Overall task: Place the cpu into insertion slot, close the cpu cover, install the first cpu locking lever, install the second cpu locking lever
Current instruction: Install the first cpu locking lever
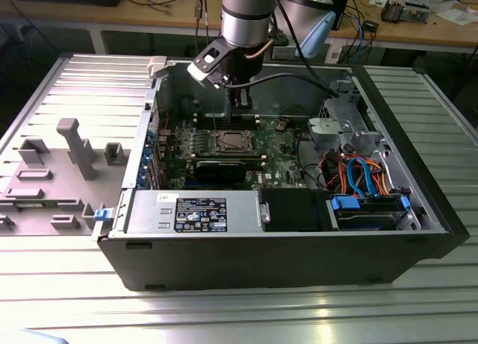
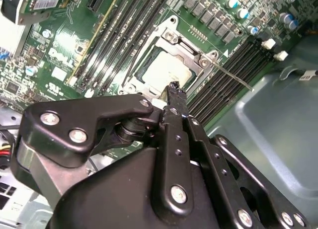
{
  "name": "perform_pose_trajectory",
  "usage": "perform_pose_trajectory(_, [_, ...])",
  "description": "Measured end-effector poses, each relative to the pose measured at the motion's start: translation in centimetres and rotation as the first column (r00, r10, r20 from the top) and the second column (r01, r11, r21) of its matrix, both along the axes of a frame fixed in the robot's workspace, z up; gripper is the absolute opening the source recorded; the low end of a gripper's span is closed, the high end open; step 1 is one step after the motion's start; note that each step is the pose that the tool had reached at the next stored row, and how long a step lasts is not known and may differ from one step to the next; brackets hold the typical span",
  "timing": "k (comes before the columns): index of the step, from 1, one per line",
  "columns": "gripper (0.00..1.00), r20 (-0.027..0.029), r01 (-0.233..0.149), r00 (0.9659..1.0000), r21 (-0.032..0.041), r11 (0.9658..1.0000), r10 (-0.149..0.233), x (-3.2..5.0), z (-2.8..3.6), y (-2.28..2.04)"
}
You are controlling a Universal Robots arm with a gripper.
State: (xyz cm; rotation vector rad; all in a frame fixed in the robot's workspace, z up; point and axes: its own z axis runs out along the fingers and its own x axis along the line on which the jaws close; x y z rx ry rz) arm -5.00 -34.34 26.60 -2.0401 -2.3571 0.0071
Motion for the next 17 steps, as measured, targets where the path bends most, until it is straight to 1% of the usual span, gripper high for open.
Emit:
perform_pose_trajectory(3, [0.11, 0.0, -0.043, 0.9991, 0.0, 0.9991, 0.043, -0.01, 0.0, 0.0])
perform_pose_trajectory(5, [0.11, 0.0, -0.07, 0.9975, 0.0, 0.9975, 0.07, -0.03, 0.0, 0.0])
perform_pose_trajectory(12, [0.11, 0.0003, -0.099, 0.9951, 0.0013, 0.9951, 0.099, -0.72, -0.01, -0.16])
perform_pose_trajectory(13, [0.11, 0.0001, -0.114, 0.9934, 0.0012, 0.9934, 0.114, -0.73, 0.0, -0.16])
perform_pose_trajectory(14, [0.11, 0.0001, -0.134, 0.991, 0.0012, 0.991, 0.134, -0.75, 0.0, -0.16])
perform_pose_trajectory(16, [0.11, 0.0, -0.16, 0.9872, 0.0011, 0.9872, 0.16, -0.76, 0.0, -0.17])
perform_pose_trajectory(17, [0.11, 0.0001, -0.175, 0.9846, 0.0011, 0.9846, 0.175, -0.77, 0.0, -0.17])
